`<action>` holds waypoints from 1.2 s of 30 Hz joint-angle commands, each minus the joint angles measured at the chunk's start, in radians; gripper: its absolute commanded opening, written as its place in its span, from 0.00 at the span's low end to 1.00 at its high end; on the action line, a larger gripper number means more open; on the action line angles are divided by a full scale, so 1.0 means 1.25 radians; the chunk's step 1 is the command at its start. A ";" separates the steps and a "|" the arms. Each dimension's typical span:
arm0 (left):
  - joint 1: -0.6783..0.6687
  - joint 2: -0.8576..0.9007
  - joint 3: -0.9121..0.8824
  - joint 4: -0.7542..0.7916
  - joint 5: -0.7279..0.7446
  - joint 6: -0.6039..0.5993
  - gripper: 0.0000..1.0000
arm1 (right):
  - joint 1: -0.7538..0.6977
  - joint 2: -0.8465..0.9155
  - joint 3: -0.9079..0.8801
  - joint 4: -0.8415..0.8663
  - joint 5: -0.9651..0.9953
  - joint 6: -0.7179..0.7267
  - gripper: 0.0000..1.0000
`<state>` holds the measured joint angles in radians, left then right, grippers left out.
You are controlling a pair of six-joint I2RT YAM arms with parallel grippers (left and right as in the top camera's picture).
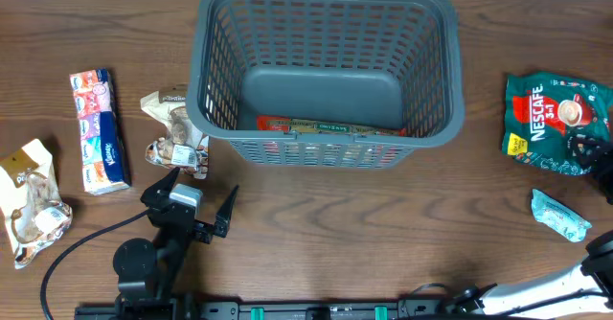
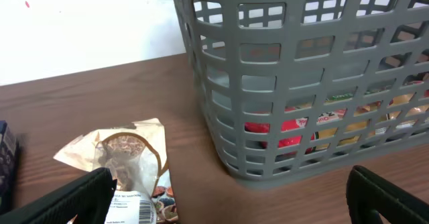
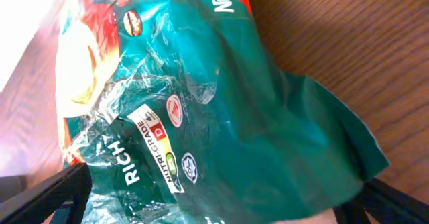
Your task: Pack container
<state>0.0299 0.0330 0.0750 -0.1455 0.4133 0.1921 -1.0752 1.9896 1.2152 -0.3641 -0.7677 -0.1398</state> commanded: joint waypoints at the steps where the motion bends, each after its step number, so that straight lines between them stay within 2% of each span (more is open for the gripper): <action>1: -0.002 -0.001 -0.019 -0.005 0.010 0.013 0.99 | -0.017 0.013 -0.002 0.008 -0.048 -0.018 0.98; 3: -0.002 -0.001 -0.019 -0.005 0.010 0.013 0.99 | -0.021 0.013 -0.002 0.007 -0.049 -0.018 0.92; 7: -0.002 -0.001 -0.019 -0.005 0.011 0.013 0.98 | -0.024 0.013 -0.002 0.008 -0.058 -0.018 0.69; 8: -0.002 -0.001 -0.019 -0.005 0.011 0.013 0.99 | -0.024 0.014 -0.002 0.008 -0.058 -0.018 0.66; 10: -0.002 -0.001 -0.019 -0.005 0.011 0.013 0.99 | -0.024 0.016 -0.002 0.008 -0.058 -0.018 0.70; 13: -0.002 -0.001 -0.019 -0.005 0.011 0.013 0.99 | -0.024 0.020 -0.002 0.007 -0.057 -0.017 0.86; 15: -0.002 -0.001 -0.019 -0.005 0.011 0.013 0.99 | -0.024 0.020 -0.003 0.008 -0.057 -0.015 0.99; 33: -0.002 -0.001 -0.019 -0.005 0.010 0.013 0.99 | 0.015 0.022 -0.062 0.076 -0.047 0.023 0.99; 36: -0.002 -0.001 -0.019 -0.005 0.010 0.013 0.99 | 0.026 0.022 -0.062 0.075 -0.041 0.022 0.94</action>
<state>0.0299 0.0330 0.0750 -0.1455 0.4133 0.1921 -1.0615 1.9984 1.1442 -0.2710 -0.8104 -0.1219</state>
